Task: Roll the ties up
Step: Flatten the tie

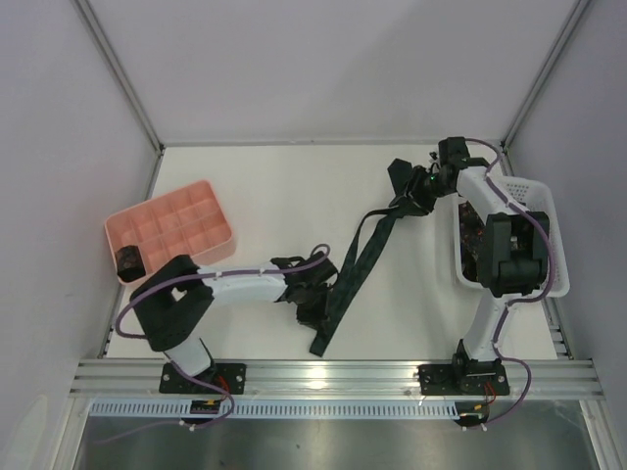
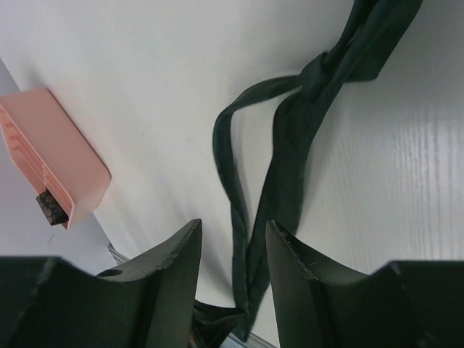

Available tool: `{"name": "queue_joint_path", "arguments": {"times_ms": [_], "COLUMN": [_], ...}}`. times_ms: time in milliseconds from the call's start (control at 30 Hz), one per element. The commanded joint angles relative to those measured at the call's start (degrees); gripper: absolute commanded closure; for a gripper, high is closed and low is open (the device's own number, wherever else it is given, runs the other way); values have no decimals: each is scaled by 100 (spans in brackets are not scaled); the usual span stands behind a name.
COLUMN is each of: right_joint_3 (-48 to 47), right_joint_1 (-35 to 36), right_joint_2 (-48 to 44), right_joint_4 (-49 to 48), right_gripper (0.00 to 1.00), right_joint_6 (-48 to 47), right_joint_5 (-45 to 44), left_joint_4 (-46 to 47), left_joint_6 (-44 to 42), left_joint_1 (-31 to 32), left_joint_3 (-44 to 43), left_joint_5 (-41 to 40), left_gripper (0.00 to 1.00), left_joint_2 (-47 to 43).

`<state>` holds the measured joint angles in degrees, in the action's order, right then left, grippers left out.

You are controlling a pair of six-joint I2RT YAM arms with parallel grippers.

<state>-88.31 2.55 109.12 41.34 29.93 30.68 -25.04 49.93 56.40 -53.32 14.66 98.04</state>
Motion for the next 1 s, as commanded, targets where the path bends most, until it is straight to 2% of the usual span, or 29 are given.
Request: {"name": "queue_joint_path", "arguments": {"times_ms": [0, 100, 267, 333, 367, 433, 467, 567, 600, 633, 733, 767, 867, 967], "right_joint_3": [-291, -405, -958, -1169, -1240, -1302, -1163, -777, -749, -775, -758, -688, -503, -398], "right_joint_1": [132, 185, 351, 431, 448, 449, 431, 343, 326, 325, 308, 308, 264, 185], "right_joint_2": [206, 355, 838, 1049, 1085, 1112, 1068, 909, 901, 953, 1006, 919, 839, 874], "right_joint_4": [-232, -398, -338, -84, 57, 488, 480, 252, 191, 225, 348, 322, 190, 181], "right_gripper": [54, 54, 55, 58, 62, 63, 58, 43, 41, 39, 39, 38, 37, 36], "right_joint_6": [188, 337, 469, 574, 775, 1039, 1215, 1497, 1568, 1594, 1674, 1674, 1691, 1709], "right_joint_5": [-114, -141, -114, -298, -630, -1018, -1055, -1002, -985, -1002, -993, -1098, -1213, -1178], "left_joint_4": [-1433, -1828, -2312, -2321, -2339, -2330, -2295, -2103, -1997, -1700, -1303, -1067, -977, -845], "left_joint_6": [-327, -274, -317, -458, -493, -581, -668, -757, -739, -626, -388, -309, -300, -492], "left_joint_1": [-208, -366, -498, -499, -499, -499, -499, -534, -560, -569, -578, -586, -700, -963], "left_joint_3": [646, 937, 692, 386, 271, -106, -230, -609, -636, -584, -268, -136, 32, 190], "left_joint_5": [-876, -1087, -1404, -1378, -1378, -1317, -1273, -922, -764, -406, -60, 2, -225, -243], "left_gripper": [100, 99, 98, 88, 81, 74, 65, 53, 54, 59, 66, 72, 87, 92], "left_joint_2": [-828, -1514, -2034, -2201, -2280, -2481, -2517, -2544, -2518, -2457, -2272, -2106, -1851, -1675]}}
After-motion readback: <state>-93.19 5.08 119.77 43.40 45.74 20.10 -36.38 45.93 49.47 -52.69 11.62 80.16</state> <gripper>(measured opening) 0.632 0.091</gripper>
